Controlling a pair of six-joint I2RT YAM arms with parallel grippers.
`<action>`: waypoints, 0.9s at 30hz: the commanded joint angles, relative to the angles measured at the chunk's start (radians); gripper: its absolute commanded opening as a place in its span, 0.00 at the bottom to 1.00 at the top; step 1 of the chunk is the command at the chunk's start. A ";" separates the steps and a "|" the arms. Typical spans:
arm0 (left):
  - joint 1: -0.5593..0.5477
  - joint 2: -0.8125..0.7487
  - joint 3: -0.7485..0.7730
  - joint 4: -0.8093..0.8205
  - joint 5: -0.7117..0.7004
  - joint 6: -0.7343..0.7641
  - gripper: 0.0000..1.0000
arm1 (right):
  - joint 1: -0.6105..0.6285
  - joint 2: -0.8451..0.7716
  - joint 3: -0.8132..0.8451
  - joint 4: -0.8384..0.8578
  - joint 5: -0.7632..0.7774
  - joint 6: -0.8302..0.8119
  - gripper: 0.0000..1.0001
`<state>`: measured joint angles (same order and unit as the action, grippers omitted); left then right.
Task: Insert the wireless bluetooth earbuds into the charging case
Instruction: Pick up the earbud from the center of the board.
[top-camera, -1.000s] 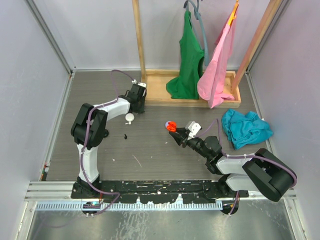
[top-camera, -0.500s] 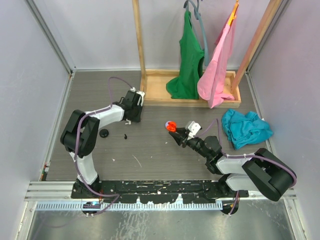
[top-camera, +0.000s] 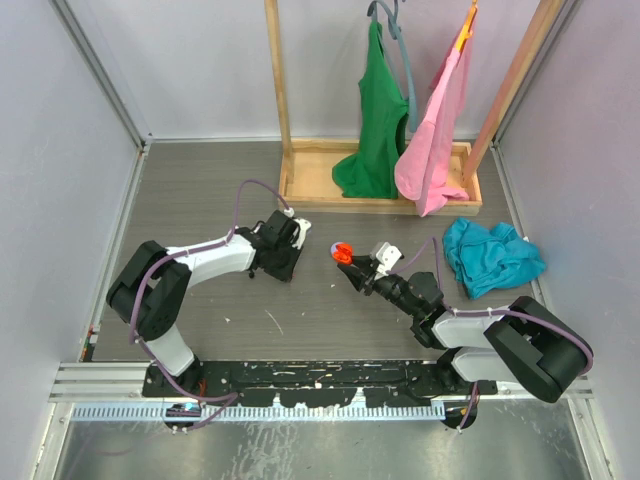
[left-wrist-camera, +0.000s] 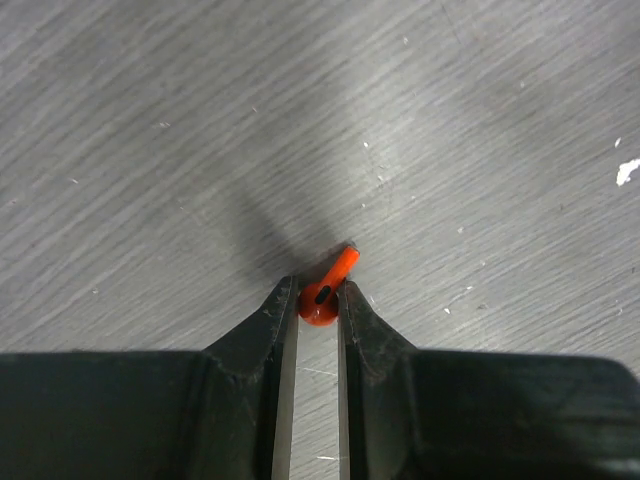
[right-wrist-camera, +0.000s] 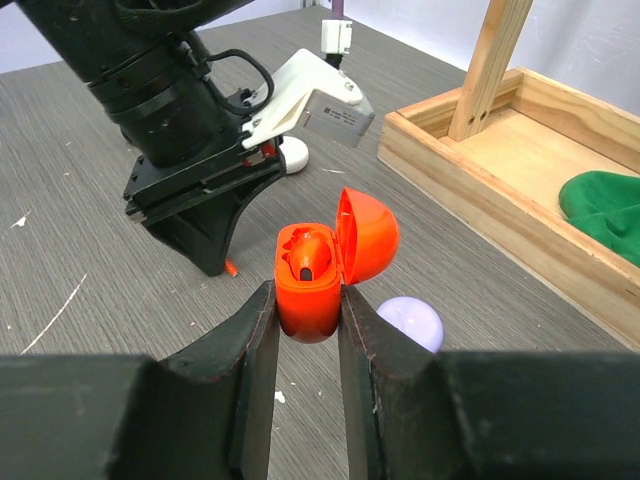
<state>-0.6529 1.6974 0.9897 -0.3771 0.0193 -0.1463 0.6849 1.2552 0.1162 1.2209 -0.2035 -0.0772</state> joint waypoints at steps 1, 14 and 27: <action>-0.038 -0.041 -0.027 -0.038 0.013 -0.033 0.15 | 0.001 -0.022 0.034 0.042 -0.009 -0.009 0.01; -0.074 -0.119 0.012 -0.087 -0.063 -0.129 0.38 | 0.002 -0.025 0.033 0.040 -0.010 -0.011 0.01; -0.058 -0.019 0.151 -0.146 -0.304 -0.174 0.47 | 0.001 -0.032 0.031 0.038 -0.003 -0.015 0.01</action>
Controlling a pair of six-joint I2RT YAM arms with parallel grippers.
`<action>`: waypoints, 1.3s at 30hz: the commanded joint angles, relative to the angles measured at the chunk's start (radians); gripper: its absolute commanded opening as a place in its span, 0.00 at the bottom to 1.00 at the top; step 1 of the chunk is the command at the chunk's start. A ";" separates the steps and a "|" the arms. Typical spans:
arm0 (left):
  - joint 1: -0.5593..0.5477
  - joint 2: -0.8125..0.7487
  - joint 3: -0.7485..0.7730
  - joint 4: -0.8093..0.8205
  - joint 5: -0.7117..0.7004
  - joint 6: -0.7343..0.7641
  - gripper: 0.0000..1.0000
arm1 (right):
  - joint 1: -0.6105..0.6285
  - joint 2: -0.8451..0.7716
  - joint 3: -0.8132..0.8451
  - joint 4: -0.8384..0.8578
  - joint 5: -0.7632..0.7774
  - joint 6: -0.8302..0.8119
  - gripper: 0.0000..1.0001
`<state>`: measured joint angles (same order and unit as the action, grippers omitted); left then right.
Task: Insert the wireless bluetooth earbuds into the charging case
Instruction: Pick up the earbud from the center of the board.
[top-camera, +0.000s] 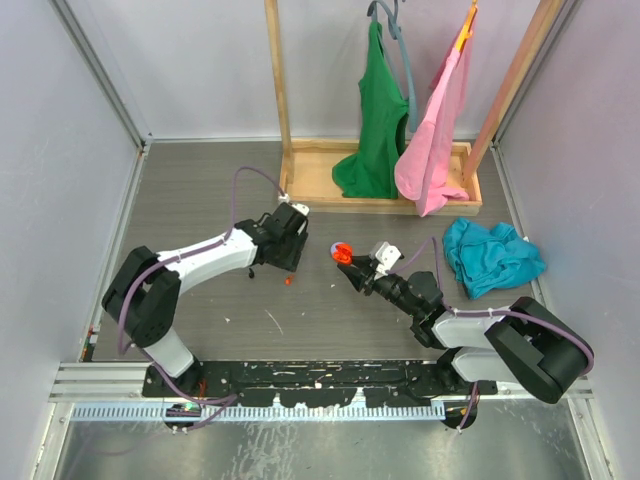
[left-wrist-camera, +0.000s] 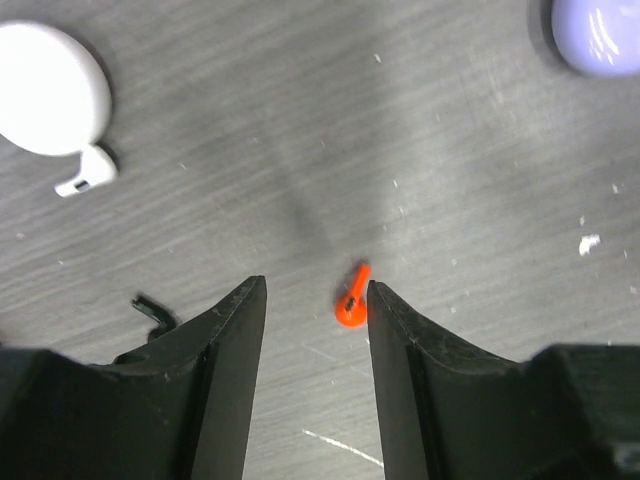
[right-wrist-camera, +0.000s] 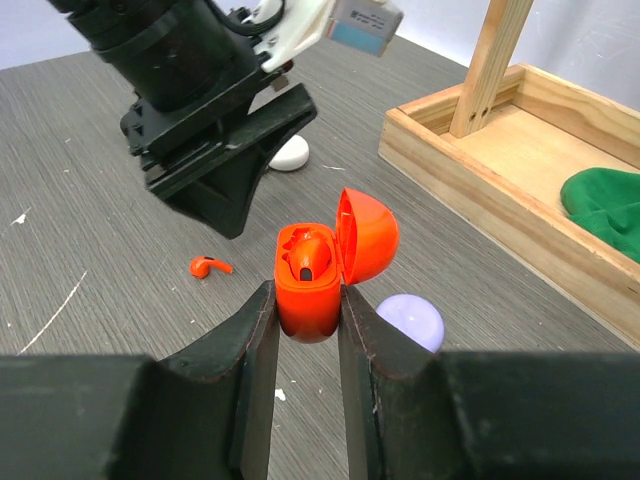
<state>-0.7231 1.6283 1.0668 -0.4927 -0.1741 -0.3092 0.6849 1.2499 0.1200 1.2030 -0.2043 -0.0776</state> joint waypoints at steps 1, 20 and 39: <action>0.014 0.064 0.085 -0.038 -0.119 -0.007 0.47 | 0.001 -0.027 0.027 0.055 0.000 -0.015 0.01; -0.003 0.183 0.115 -0.112 0.003 0.015 0.48 | 0.002 -0.024 0.029 0.055 0.004 -0.015 0.01; -0.040 0.020 0.069 -0.087 0.031 -0.019 0.52 | 0.002 -0.037 0.027 0.049 0.002 -0.015 0.01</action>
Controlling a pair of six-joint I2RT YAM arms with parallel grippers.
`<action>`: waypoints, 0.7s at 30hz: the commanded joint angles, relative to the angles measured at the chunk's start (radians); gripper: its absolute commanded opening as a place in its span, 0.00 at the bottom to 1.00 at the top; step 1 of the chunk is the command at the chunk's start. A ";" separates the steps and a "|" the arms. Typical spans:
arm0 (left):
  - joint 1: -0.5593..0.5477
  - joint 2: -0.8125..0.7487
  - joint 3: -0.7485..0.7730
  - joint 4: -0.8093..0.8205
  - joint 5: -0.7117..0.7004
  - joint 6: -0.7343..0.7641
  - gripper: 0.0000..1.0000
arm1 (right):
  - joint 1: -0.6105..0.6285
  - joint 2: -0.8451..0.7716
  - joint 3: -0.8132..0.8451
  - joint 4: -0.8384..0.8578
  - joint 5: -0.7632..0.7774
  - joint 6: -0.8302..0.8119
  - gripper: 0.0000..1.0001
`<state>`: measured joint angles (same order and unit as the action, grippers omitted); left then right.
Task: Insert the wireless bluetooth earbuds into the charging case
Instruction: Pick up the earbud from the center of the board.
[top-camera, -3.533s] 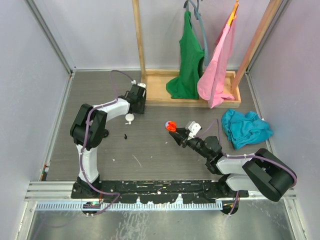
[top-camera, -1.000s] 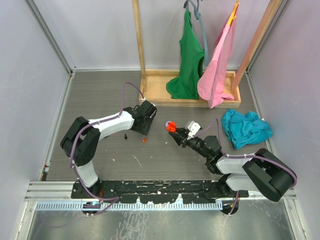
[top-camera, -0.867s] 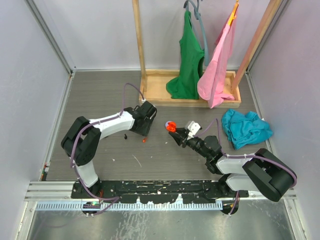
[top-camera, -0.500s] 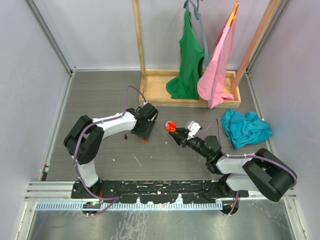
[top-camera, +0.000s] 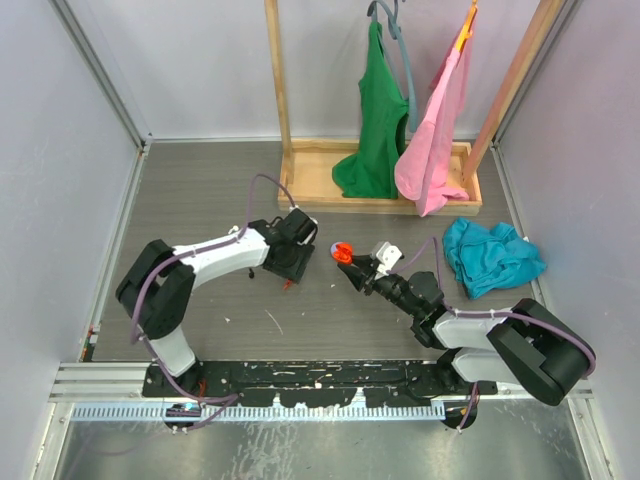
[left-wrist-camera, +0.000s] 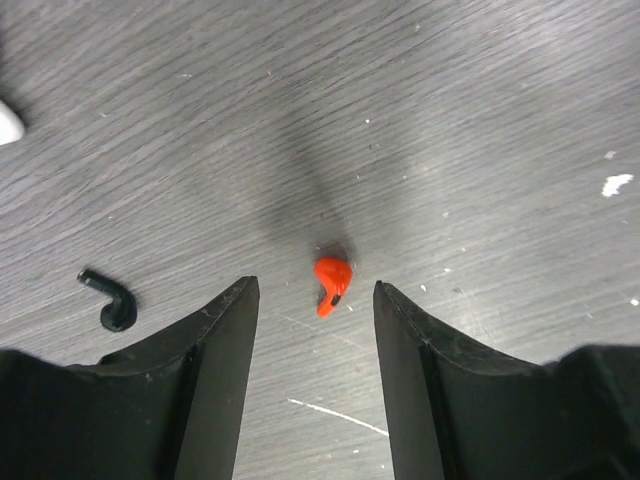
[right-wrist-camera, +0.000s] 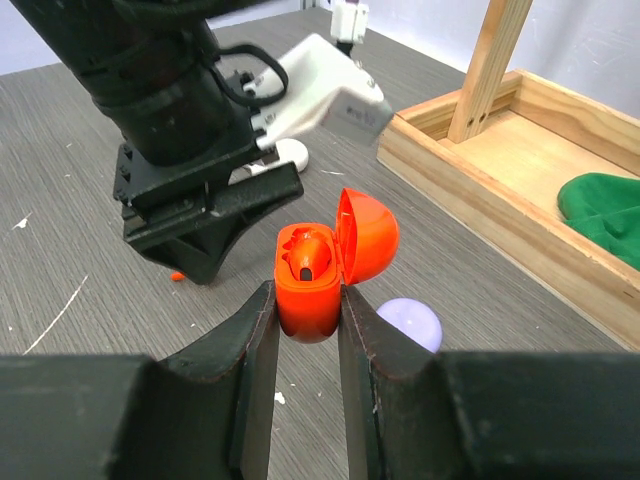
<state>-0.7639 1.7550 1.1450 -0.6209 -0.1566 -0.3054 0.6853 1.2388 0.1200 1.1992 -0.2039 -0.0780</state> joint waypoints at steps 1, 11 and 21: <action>0.005 -0.113 -0.013 0.045 0.030 -0.021 0.52 | 0.001 -0.028 0.026 0.053 0.002 -0.015 0.01; 0.051 -0.072 -0.018 0.036 0.165 -0.004 0.43 | 0.001 -0.027 0.029 0.048 -0.001 -0.014 0.01; 0.057 -0.008 0.011 0.006 0.158 0.017 0.42 | 0.002 -0.022 0.033 0.045 -0.004 -0.013 0.01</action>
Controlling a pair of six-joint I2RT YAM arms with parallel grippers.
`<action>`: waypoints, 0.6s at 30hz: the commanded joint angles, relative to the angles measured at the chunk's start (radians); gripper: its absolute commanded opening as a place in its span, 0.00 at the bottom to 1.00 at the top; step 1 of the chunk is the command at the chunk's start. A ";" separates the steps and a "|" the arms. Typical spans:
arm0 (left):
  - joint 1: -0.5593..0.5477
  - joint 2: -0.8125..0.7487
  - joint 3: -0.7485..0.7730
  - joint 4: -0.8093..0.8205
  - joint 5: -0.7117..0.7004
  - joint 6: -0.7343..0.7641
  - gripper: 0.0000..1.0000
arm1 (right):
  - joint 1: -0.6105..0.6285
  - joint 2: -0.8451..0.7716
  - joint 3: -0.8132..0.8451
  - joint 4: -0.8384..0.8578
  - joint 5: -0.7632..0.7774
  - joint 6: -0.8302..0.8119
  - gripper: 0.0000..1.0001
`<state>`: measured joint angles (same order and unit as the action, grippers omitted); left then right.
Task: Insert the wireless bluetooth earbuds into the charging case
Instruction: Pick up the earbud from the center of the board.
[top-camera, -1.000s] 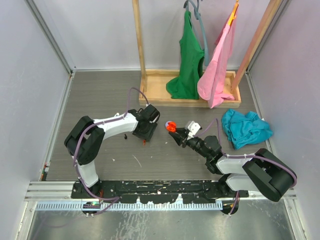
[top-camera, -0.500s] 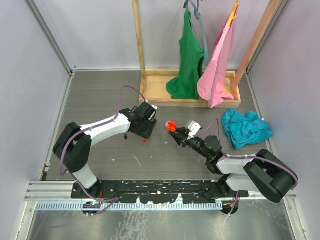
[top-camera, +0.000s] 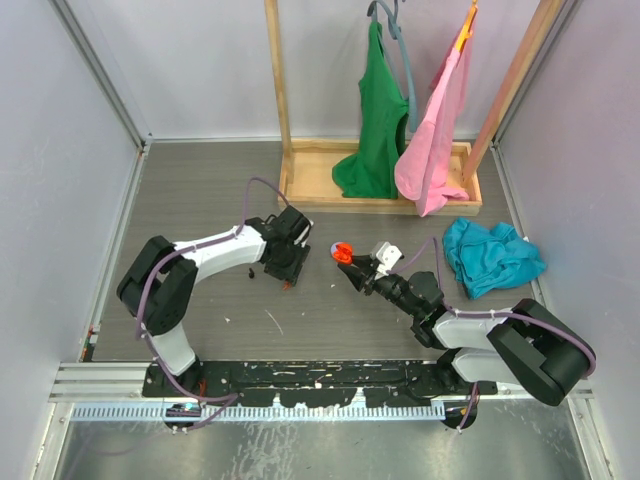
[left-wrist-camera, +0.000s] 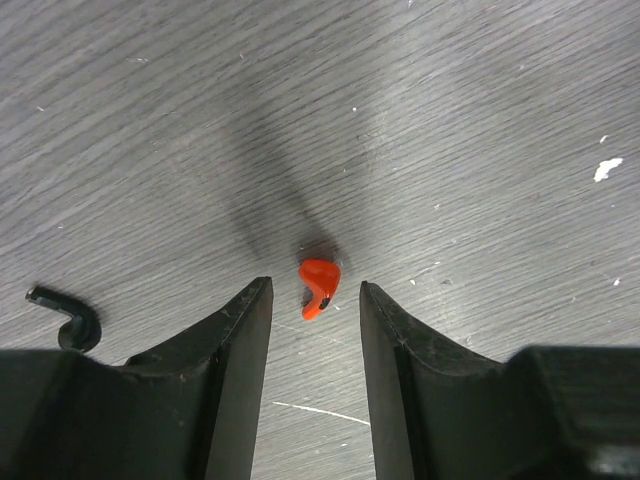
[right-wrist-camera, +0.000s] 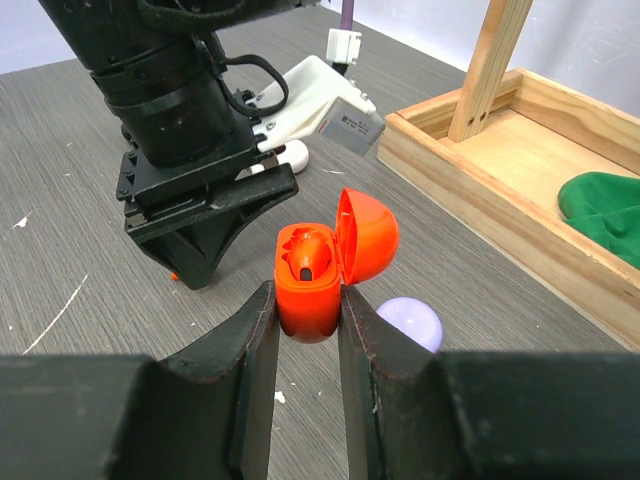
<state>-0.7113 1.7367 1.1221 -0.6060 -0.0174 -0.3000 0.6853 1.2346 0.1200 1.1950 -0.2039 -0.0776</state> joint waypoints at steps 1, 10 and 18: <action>0.004 0.018 0.036 -0.010 0.020 0.014 0.41 | 0.001 -0.018 0.032 0.049 -0.004 -0.013 0.01; 0.004 0.068 0.052 -0.010 0.004 0.024 0.33 | 0.001 -0.018 0.033 0.048 -0.005 -0.012 0.01; 0.004 0.075 0.048 -0.015 0.001 0.017 0.24 | 0.001 -0.018 0.033 0.048 -0.007 -0.011 0.01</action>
<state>-0.7113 1.8019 1.1500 -0.6151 -0.0158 -0.2913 0.6849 1.2346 0.1200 1.1946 -0.2043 -0.0776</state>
